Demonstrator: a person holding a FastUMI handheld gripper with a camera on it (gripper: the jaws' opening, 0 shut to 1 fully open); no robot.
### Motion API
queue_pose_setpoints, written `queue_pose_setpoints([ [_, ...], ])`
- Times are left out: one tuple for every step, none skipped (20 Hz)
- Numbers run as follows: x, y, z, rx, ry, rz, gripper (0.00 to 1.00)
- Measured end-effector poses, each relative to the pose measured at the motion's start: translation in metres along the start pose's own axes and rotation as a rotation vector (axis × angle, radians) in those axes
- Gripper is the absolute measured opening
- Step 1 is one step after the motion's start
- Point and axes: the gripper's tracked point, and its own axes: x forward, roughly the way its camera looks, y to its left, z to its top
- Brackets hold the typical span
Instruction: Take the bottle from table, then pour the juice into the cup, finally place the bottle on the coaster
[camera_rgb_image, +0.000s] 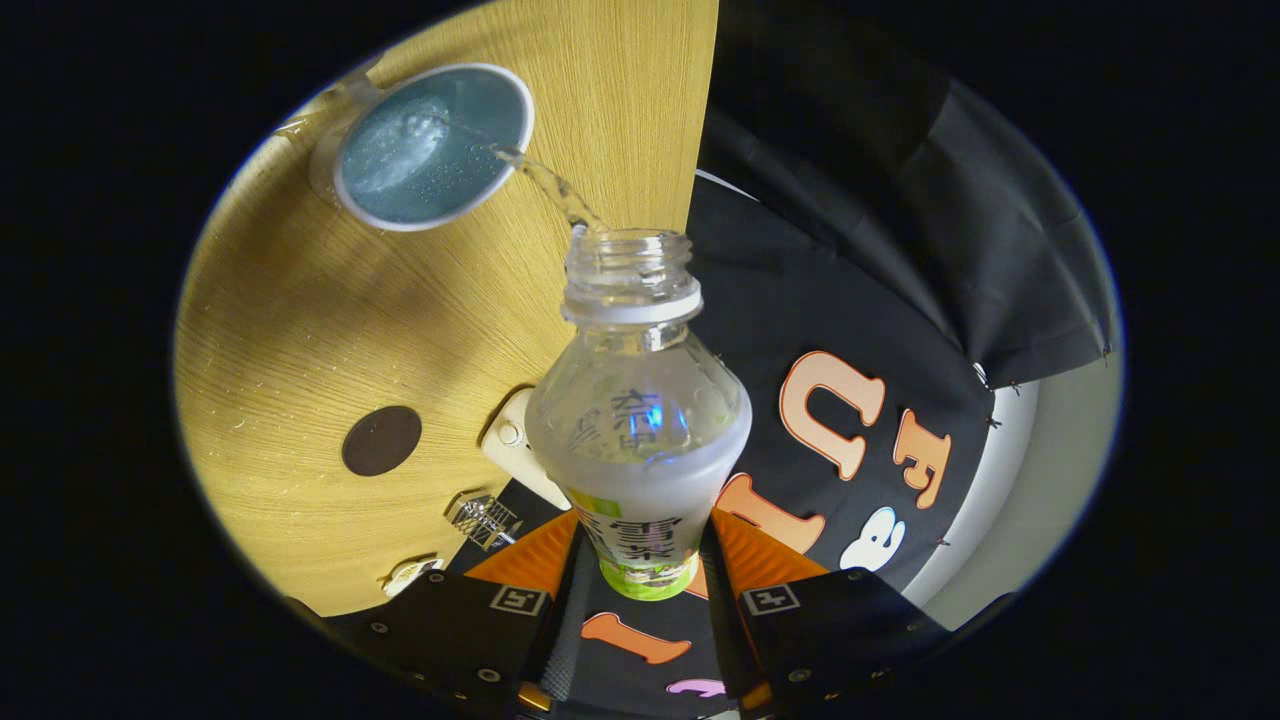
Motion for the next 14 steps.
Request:
queue_pose_setpoints([
  [0.000, -0.001, 0.000, -0.006, -0.003, -0.002, 0.56],
  [0.002, -0.002, 0.000, -0.010, -0.006, -0.005, 0.56],
  [0.003, -0.003, -0.001, -0.017, -0.008, -0.005, 0.56],
  [0.004, -0.004, -0.002, -0.023, -0.010, -0.003, 0.56],
  [0.004, -0.005, -0.001, -0.029, -0.010, -0.005, 0.56],
  [0.004, -0.006, -0.001, -0.034, -0.011, -0.007, 0.56],
  [0.004, -0.006, -0.001, -0.040, -0.012, -0.008, 0.56],
  [0.004, -0.007, -0.001, -0.047, -0.014, -0.011, 0.56],
  [0.005, -0.009, -0.001, -0.054, -0.016, -0.014, 0.56],
  [0.004, -0.009, -0.001, -0.058, -0.017, -0.015, 0.56],
  [0.005, -0.009, 0.000, -0.062, -0.020, -0.014, 0.56],
  [0.005, -0.010, 0.000, -0.066, -0.020, -0.016, 0.56],
  [0.005, -0.011, 0.000, -0.073, -0.022, -0.018, 0.56],
  [0.005, -0.013, 0.000, -0.082, -0.022, -0.021, 0.56],
])
